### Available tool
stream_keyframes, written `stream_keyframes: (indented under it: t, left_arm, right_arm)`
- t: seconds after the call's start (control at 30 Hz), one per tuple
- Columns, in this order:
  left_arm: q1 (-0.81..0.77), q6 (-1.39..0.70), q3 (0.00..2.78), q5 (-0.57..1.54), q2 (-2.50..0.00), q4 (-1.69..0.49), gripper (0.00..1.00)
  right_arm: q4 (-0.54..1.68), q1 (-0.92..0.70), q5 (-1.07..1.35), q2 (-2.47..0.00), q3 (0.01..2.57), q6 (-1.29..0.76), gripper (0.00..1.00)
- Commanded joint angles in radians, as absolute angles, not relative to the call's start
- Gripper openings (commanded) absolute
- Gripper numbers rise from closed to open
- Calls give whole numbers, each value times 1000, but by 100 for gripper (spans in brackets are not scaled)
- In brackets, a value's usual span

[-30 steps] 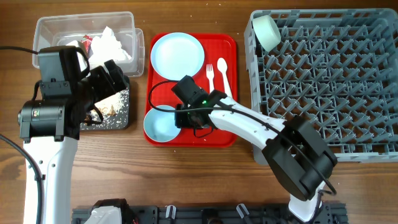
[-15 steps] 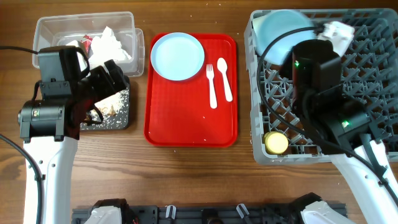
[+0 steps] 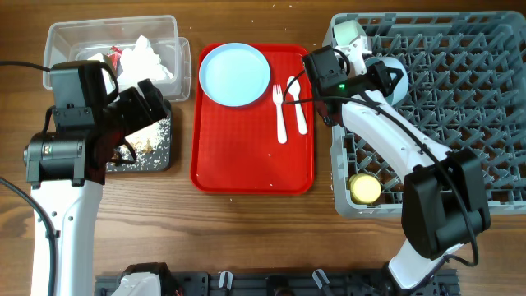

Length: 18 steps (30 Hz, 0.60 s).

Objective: Sort waste into correct bins and load items into the dishwasher rack
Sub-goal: 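Place the light-blue bowl in the dish rack with the right gripper, then grasp the edge of the light-blue plate with the right gripper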

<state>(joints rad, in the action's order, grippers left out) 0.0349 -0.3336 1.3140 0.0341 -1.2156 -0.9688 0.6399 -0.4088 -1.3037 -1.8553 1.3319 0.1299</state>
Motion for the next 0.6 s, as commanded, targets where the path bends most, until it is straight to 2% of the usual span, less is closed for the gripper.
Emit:
stream_keyframes:
  t: [0.0,0.23,0.27,0.33,0.5,0.57]
  left_arm:
    - [42,-314,1329,24,-1217,-966,100]
    - [42,-314,1329,25,-1217,-966,100]
    - [42,-314,1329,25,-1217,-966,100]
    - [42,-314,1329,25,-1217,-966,100]
    - [42,-314,1329,25,-1217,-966,100]
    - [42,-314,1329,25,-1217,-966,100]
  right_arm:
    - [604,-403,-1273,-1882,1331,144,4]
    - [610,-449,-1201,-1881,1331,257,7]
    - [627,-466,-1182,-1881,1331,270,13]
    - [664,-506,-1135,-1881,1331,270,36]
    - [746,-557,-1074,-1872,1332,284,68]
    - [741,-559,-1072,-1841,1332,276,75]
